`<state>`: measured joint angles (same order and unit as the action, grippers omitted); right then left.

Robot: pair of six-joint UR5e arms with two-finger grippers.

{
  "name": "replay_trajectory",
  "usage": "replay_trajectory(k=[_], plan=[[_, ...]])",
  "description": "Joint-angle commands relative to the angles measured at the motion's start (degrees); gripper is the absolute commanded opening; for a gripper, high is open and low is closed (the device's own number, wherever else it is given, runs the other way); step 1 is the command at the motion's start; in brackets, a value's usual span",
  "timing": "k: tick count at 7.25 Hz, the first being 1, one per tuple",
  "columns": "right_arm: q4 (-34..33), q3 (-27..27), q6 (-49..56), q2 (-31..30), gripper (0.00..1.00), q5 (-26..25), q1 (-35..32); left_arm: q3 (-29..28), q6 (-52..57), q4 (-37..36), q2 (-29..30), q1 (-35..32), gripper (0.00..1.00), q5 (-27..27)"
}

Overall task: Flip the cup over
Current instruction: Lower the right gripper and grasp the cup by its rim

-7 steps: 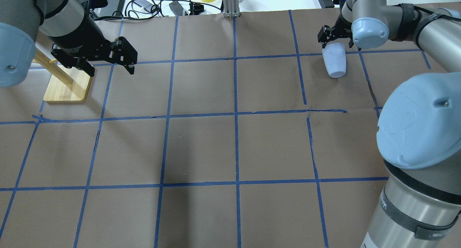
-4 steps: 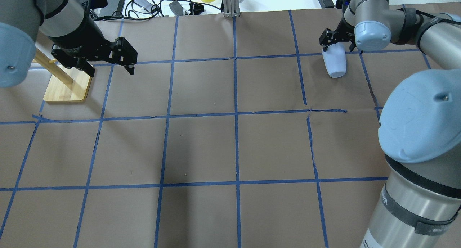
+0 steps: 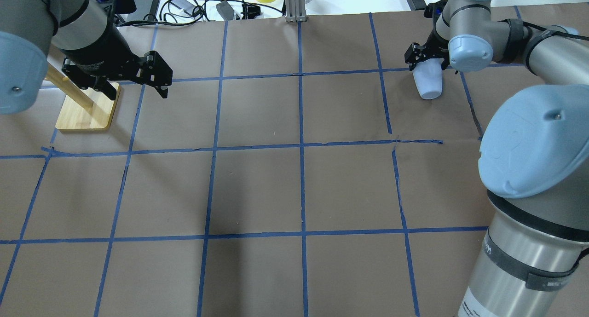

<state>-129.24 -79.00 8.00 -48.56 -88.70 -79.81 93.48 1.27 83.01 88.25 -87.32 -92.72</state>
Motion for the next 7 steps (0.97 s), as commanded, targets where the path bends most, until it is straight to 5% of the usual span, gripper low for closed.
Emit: replay_trajectory(k=[1, 2, 7], plan=[[-1.81, -0.02, 0.35, 0.92, 1.00, 0.19, 0.00, 0.03, 0.05, -0.04, 0.08, 0.04, 1.00, -0.18], [-1.72, -0.02, 0.18, 0.83, 1.00, 0.98, 0.00, 0.03, -0.04, -0.04, 0.08, 0.04, 1.00, -0.18], [-0.93, -3.80, 1.83, -3.89, 0.21, 0.98, -0.78, 0.03, -0.04, 0.14, 0.08, 0.04, 1.00, -0.18]])
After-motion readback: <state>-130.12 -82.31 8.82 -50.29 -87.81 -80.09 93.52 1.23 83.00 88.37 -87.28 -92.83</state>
